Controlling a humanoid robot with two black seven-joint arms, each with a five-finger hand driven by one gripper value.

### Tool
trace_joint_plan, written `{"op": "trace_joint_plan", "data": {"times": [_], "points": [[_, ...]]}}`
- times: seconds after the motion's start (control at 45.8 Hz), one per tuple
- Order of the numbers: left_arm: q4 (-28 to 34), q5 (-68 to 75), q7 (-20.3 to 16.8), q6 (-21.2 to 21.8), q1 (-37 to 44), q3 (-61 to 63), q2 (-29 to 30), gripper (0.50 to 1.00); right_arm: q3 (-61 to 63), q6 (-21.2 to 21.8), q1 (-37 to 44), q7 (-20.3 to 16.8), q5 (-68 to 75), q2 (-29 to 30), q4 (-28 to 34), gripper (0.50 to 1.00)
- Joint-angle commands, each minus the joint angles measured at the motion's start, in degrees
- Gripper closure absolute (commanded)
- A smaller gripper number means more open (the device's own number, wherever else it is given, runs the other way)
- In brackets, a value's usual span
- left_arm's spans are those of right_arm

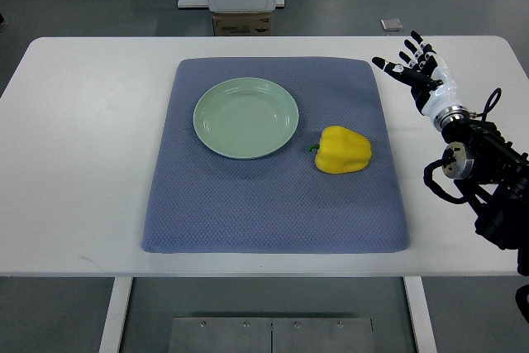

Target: Place yellow pepper on plate with right hand

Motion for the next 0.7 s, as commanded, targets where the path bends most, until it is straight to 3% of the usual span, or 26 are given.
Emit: {"op": "trace_joint_plan", "data": {"times": [0.0,0.677], "points": [[0.04,-0.05,0.0,-0.05,0.0,0.0,0.0,0.5,0.0,0.08,0.1,0.0,-0.03,0.0,0.0,0.5],[0.04,0.03,0.0,-0.05,0.0,0.0,0.0,0.5,0.0,-0.01,0.18,0.09,0.05,-0.09,0.09,0.5]]}}
